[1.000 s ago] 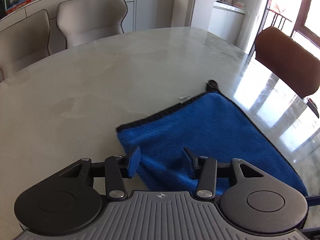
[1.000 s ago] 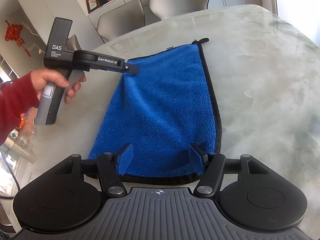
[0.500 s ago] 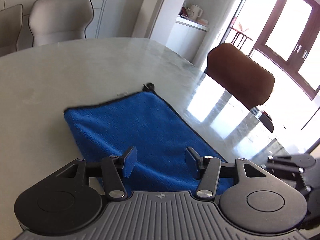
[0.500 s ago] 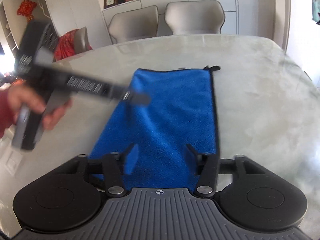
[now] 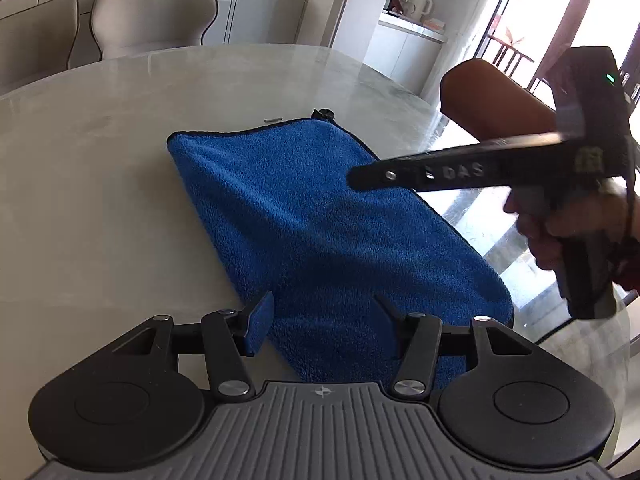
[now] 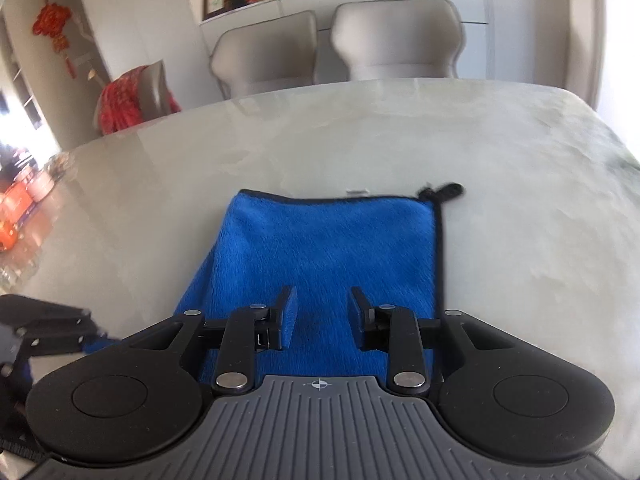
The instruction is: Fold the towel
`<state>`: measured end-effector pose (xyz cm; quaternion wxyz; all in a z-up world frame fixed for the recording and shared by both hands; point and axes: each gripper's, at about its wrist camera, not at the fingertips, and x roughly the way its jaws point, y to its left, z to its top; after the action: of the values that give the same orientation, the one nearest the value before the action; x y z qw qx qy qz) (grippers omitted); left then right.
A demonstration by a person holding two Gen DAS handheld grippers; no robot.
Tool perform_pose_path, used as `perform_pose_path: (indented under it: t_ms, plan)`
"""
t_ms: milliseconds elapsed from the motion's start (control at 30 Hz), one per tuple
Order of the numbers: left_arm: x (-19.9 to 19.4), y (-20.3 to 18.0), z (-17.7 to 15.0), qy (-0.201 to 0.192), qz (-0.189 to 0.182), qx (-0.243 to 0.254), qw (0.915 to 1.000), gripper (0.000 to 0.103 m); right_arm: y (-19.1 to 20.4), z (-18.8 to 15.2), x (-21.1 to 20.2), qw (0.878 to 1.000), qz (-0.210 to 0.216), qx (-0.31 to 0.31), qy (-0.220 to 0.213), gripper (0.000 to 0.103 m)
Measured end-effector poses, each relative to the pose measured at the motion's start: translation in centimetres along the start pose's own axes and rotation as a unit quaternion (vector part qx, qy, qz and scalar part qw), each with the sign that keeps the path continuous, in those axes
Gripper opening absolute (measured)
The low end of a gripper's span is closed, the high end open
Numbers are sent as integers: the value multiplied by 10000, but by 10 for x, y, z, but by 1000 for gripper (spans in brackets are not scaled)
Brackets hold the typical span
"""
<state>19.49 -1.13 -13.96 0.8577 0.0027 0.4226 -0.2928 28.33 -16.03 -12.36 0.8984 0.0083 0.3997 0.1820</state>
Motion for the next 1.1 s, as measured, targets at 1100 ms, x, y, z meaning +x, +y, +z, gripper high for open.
perform_pose_path:
  t_ms: [1100]
  plan:
    - [-13,-7,-12,-199,-34,-113,9997,74,59,44,74,9793,942,-1792,-63,33]
